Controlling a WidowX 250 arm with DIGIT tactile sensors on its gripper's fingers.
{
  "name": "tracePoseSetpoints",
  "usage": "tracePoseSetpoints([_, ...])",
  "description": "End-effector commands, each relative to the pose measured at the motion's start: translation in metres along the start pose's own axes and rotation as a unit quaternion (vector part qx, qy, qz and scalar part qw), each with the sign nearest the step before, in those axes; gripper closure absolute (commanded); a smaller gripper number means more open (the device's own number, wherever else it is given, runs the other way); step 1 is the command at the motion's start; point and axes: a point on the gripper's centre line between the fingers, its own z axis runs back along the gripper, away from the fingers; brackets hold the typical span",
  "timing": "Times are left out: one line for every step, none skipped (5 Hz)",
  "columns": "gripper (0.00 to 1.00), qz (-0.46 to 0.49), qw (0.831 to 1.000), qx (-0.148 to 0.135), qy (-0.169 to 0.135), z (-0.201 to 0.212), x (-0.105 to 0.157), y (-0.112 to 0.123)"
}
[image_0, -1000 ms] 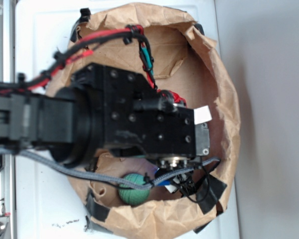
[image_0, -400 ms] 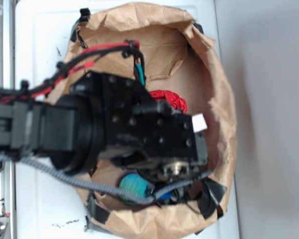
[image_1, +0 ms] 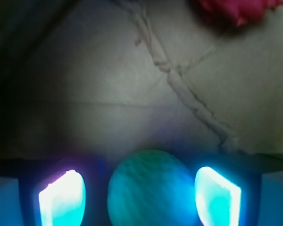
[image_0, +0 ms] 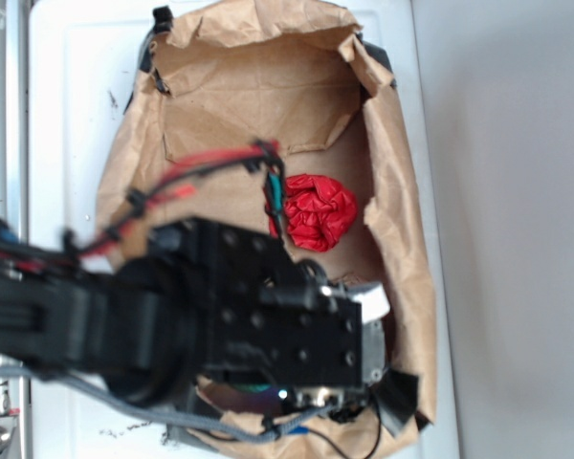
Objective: Grab the green ball.
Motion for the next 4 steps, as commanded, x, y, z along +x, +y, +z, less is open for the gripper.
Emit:
tracePoseSetpoints([1.0, -0.016, 1.0, 0.001, 0.01, 0.0, -0.011, -0.005])
tracePoseSetpoints([1.0, -0.021, 1.0, -0.023, -0.002, 0.012, -0.008, -0.002])
tracePoseSetpoints([1.0, -0.042, 0.996, -0.069, -0.037, 0.038, -0.003, 0.01])
tracePoseSetpoints([1.0, -0.079, 0.987, -0.118, -0.076, 0.075, 0.012, 0.025])
